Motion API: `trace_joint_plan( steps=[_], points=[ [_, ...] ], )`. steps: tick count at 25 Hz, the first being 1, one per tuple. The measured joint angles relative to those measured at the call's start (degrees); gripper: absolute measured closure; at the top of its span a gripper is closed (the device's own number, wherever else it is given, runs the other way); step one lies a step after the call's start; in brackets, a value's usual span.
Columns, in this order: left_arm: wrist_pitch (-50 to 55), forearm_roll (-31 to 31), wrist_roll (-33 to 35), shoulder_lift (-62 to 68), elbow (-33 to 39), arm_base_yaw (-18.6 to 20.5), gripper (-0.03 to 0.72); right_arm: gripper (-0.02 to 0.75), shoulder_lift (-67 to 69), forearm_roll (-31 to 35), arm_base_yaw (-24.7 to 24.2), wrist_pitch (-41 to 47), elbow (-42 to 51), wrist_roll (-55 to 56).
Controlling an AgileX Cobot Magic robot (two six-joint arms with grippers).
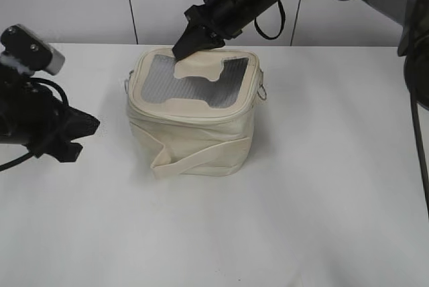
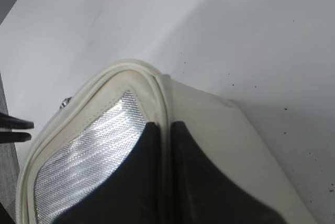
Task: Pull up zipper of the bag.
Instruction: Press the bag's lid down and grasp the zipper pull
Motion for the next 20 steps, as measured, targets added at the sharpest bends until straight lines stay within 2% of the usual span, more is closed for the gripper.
trace_joint_plan(
  steps=[1,3,5,6,8,15,20],
  points=[
    [-1.05,-0.39,0.07,0.05,-0.37,0.14,0.623,0.693,0.00,0.00,0.00,0.06,0.00,-0.06],
    [-1.59,-0.87,1.17,0.47,-1.83,0.42,0.496,0.693,0.00,0.00,0.00,0.06,0.00,-0.31],
    [-1.24,-1.45,2.15,1.79,-3.74,0.81,0.305,0.693,0.00,0.00,0.00,0.06,0.00,-0.42],
    [-1.17,-1.71,2.37,2.89,-4.93,1.09,0.235,0.693,0.00,0.00,0.00,0.06,0.00,-0.42],
    [-0.80,-1.89,3.50,5.60,-7.32,1.91,0.140,0.693,0.00,0.00,0.00,0.06,0.00,-0.42],
    [10.03,-1.00,8.37,17.84,-17.67,7.30,0.167,0.693,0.00,0.00,0.00,0.29,0.00,-0.49],
    [11.94,3.53,11.57,21.53,-22.01,7.81,0.171,0.693,0.00,0.05,-0.18,0.29,0.00,-0.65]
  ],
)
